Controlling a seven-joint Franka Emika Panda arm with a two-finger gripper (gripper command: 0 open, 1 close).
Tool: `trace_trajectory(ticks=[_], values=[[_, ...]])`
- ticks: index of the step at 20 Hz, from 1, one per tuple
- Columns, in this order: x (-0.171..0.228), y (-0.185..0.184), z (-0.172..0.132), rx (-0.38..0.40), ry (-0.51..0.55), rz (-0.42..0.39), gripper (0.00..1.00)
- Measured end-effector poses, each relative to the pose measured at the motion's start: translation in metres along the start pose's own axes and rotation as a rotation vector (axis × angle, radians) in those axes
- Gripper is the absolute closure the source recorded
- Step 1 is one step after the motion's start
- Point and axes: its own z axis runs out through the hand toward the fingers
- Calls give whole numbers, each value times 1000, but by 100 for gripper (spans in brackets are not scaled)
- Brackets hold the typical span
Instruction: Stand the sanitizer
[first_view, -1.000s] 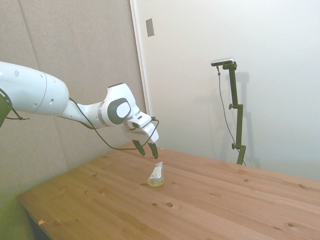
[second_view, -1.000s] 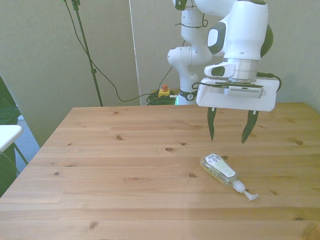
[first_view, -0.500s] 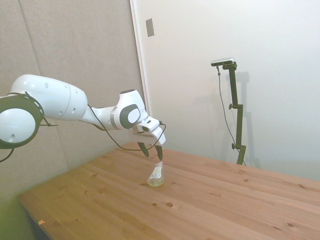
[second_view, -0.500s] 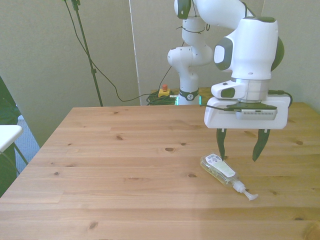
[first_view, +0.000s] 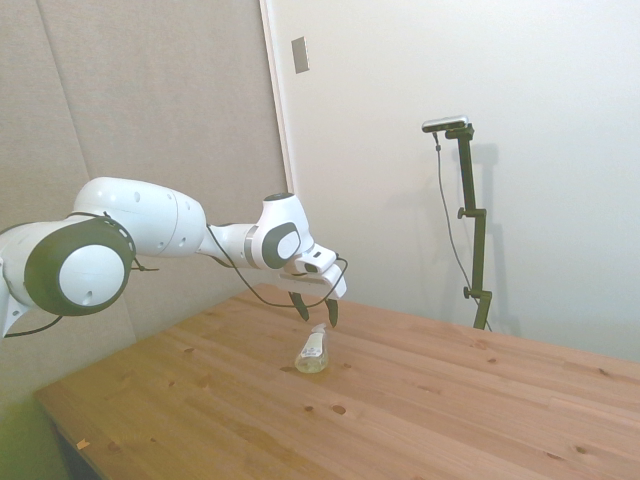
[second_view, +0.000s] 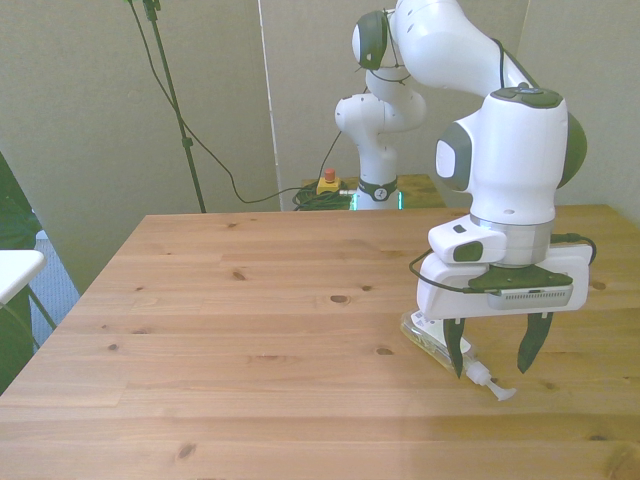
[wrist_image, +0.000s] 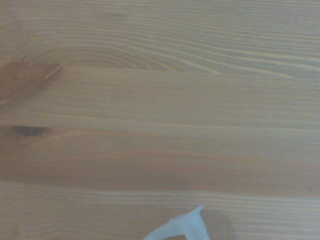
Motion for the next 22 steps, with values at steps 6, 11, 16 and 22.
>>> trace_trajectory(ticks=[6, 11, 16, 22], values=[[2, 1, 19, -25, -28, -2, 0], [4, 7, 34, -42, -40, 0, 100], [9, 11, 34, -39, -42, 9, 100], [17, 17, 34, -36, -49, 28, 100]])
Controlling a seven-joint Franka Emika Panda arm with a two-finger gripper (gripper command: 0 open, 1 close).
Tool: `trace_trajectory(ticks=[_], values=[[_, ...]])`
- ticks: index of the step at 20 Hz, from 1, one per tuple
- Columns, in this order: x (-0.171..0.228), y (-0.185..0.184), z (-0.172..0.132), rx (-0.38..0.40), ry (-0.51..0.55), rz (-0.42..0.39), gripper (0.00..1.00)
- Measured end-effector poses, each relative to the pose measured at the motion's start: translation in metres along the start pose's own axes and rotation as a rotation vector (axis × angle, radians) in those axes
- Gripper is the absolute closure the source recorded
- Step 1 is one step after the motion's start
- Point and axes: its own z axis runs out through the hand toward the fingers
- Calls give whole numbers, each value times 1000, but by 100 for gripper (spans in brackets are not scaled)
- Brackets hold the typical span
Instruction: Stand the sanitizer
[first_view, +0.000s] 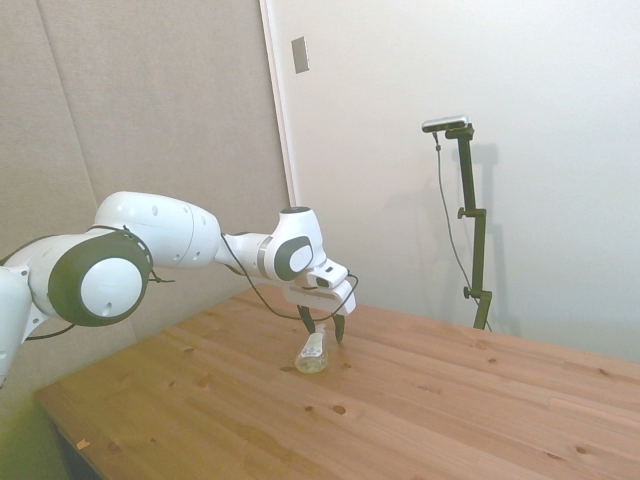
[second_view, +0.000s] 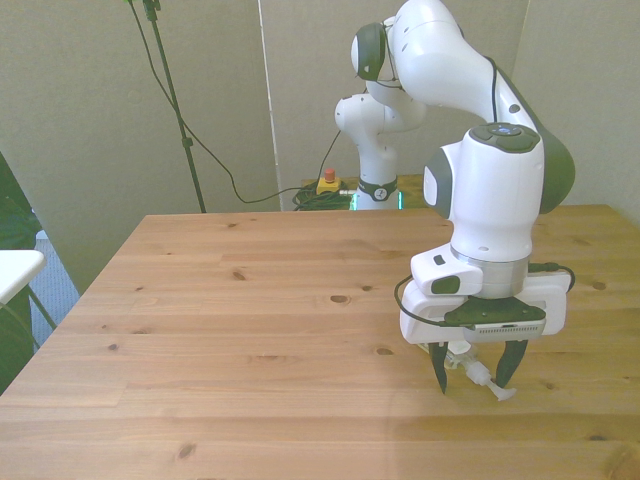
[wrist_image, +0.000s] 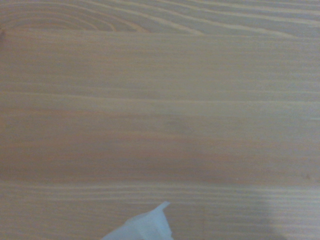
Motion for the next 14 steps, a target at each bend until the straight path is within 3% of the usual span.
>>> trace_trajectory(ticks=[14], values=[[11, 6, 0, -11, -29, 29, 100]])
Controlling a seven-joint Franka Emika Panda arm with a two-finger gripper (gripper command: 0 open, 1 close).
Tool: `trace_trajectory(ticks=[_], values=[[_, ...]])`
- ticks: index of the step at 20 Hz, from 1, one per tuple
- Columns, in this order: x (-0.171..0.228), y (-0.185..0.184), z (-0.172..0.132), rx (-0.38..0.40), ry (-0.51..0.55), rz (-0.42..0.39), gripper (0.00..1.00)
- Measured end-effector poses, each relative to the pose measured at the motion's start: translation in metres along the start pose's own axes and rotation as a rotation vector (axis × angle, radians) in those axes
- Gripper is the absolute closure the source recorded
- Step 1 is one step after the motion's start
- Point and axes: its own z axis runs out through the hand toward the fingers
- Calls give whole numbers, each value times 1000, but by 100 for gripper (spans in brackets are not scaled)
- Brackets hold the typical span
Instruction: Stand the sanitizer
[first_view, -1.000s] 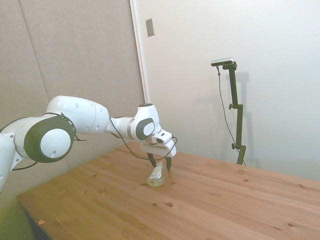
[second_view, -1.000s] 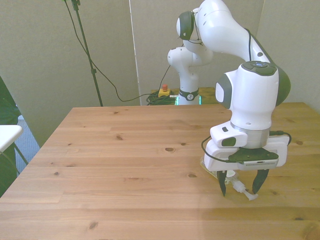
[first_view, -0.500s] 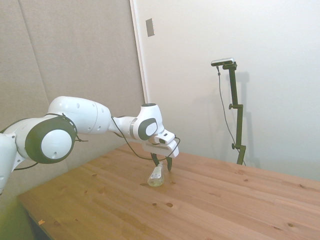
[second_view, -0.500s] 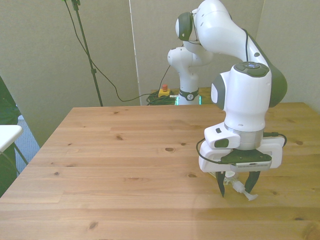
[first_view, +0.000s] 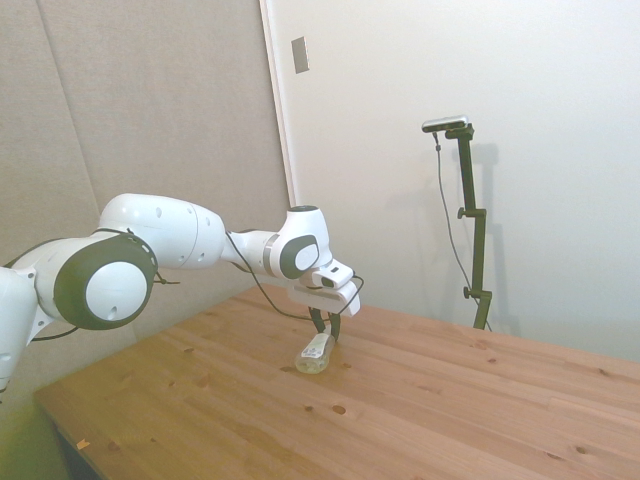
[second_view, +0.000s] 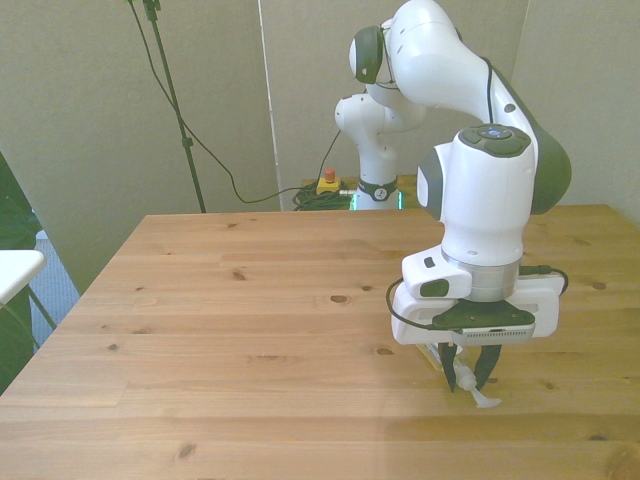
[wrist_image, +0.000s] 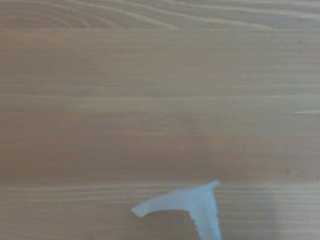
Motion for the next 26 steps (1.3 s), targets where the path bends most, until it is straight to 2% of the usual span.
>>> trace_trajectory(ticks=[5, 7, 10, 13, 19, 22, 26], values=[[11, 3, -11, 8, 27, 39, 100], [19, 3, -31, 24, 64, 68, 100], [20, -5, -74, 58, 174, 107, 100], [3, -18, -101, 98, 295, 143, 100], [-36, -17, -122, 188, 476, 210, 100], [-52, -9, -130, 240, 520, 234, 100], [-77, 1, -134, 283, 528, 234, 100]])
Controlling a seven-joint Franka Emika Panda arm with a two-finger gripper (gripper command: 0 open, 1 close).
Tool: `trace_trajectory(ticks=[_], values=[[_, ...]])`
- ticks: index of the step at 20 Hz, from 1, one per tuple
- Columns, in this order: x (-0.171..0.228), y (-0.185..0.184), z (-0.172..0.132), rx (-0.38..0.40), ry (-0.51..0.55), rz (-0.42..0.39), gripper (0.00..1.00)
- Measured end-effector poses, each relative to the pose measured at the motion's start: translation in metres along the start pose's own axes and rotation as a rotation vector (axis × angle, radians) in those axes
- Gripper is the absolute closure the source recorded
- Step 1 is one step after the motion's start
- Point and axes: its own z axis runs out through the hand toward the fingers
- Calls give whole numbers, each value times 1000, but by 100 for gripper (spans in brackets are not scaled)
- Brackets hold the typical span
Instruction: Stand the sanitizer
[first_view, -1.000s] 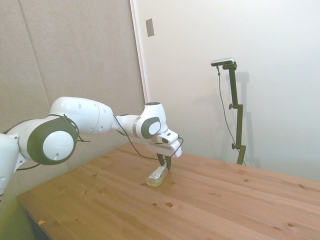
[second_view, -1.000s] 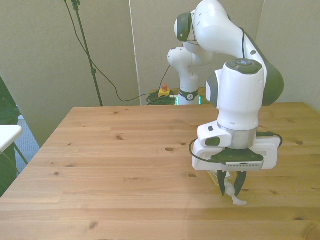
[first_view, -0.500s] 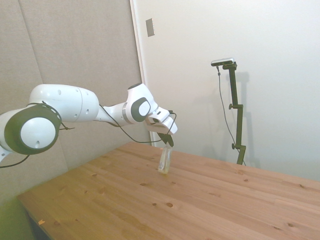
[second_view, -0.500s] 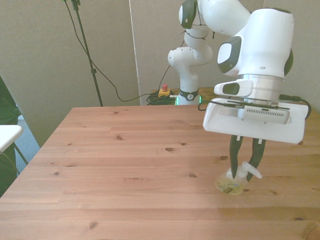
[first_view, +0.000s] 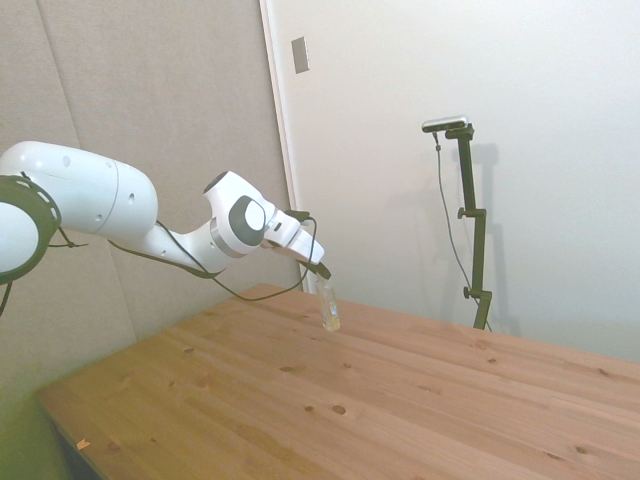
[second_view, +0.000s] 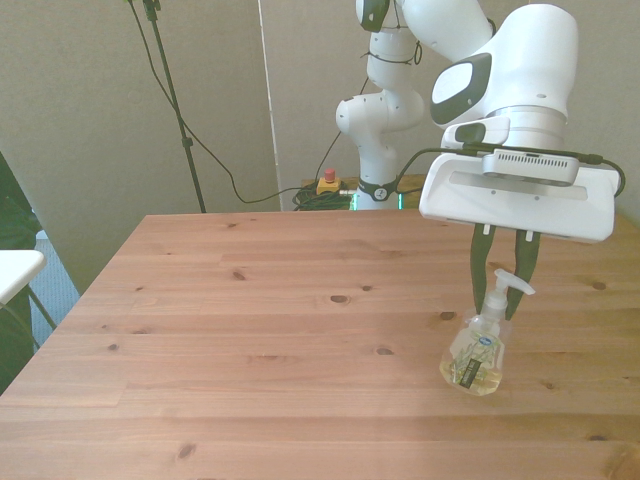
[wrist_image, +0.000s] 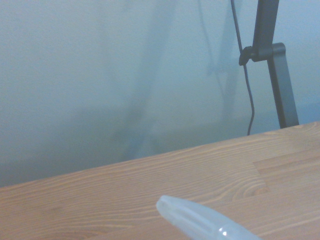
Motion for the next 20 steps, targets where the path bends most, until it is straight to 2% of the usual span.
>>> trace_trajectory(ticks=[7, 14, 15, 20], values=[[-38, 26, -20, 33, -40, -14, 100], [-50, 42, -13, 21, -62, -19, 100], [-50, 42, -13, 21, -62, -19, 0], [-50, 42, -14, 20, -63, -19, 0]])
